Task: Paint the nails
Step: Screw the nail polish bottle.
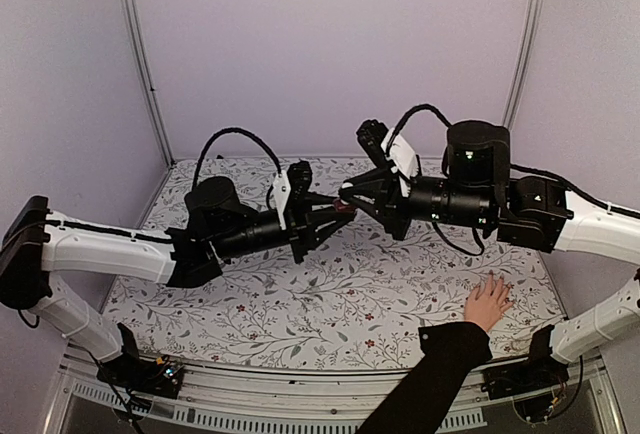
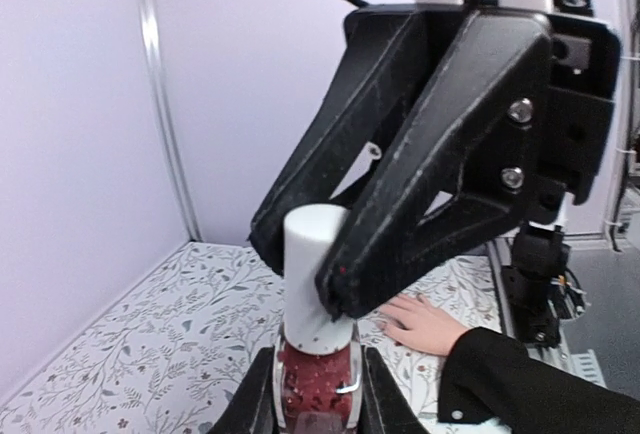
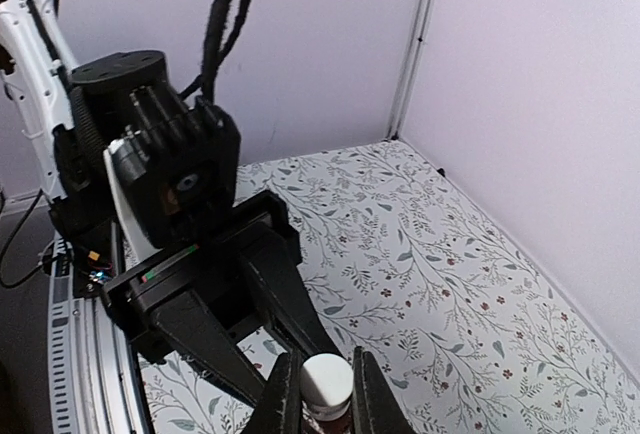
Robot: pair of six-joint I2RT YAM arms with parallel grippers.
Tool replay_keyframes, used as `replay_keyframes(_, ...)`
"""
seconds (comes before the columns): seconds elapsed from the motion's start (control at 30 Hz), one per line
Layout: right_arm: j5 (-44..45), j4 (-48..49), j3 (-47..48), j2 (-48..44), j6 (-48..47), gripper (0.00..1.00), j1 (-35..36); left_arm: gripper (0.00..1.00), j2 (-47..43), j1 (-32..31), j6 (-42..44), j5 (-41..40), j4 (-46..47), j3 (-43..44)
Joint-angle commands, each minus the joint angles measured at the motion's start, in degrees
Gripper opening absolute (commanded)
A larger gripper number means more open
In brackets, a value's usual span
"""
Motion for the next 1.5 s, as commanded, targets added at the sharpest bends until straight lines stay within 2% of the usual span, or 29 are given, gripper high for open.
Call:
replay_keyframes(0.0, 8.6, 2.0, -0.7, 4.2, 3.5, 0.00, 1.3, 0.00, 3.8, -4.6, 3.7, -14.9, 6.5, 4.4)
replay_keyframes(0.13, 13.6, 3.3, -0.5, 7.0, 5.7, 0.00, 1.2, 0.00, 7.7, -6.8, 4.2, -22.9, 8.8, 6.7)
replay_keyframes(0.3, 15.6, 7.0, -1.9, 8.7, 8.4, 0.00, 1.2, 0.00, 11.9, -9.3, 6.3, -29.6, 12.2, 9.0)
replay_keyframes(0.6, 15.6, 8.2, -3.2, 7.7, 9.1, 0.00, 1.2, 0.00, 12.3, -10.0, 8.4, -28.3, 14.2, 8.1)
replay_keyframes(0.63, 15.6, 8.2, -3.4, 7.1, 9.1, 0.02, 1.2, 0.00, 11.8, -9.7, 8.2, -27.7, 14.1, 7.7)
replay_keyframes(0.7, 15.2, 8.2, -3.9, 6.2, 8.9, 0.14, 1.2, 0.00, 10.9, -9.1, 7.2, -25.9, 13.6, 6.9)
replay_keyframes(0.77, 14.5, 8.2, -4.5, 4.7, 8.4, 0.34, 1.1, 0.00, 9.9, -8.4, 6.0, -22.9, 13.1, 5.7)
replay_keyframes(0.83, 13.7, 9.8, -5.7, 2.9, 7.7, 0.44, 1.2, 0.00, 8.4, -7.6, 4.9, -19.9, 12.3, 4.5)
replay_keyframes(0.9, 13.3, 10.4, -7.1, 1.2, 7.0, 0.50, 1.1, 0.00, 7.1, -6.8, 3.7, -17.3, 11.4, 3.4)
replay_keyframes(1.13, 5.9, 11.5, -11.8, -6.1, 4.0, 0.62, 0.9, 0.00, 3.1, -3.2, 1.3, 0.3, 4.9, 1.9)
replay_keyframes(1.47, -12.6, 3.3, -11.8, -13.8, -1.9, 0.65, 0.7, 0.00, -0.7, 3.1, -0.8, 32.6, -1.5, 1.3)
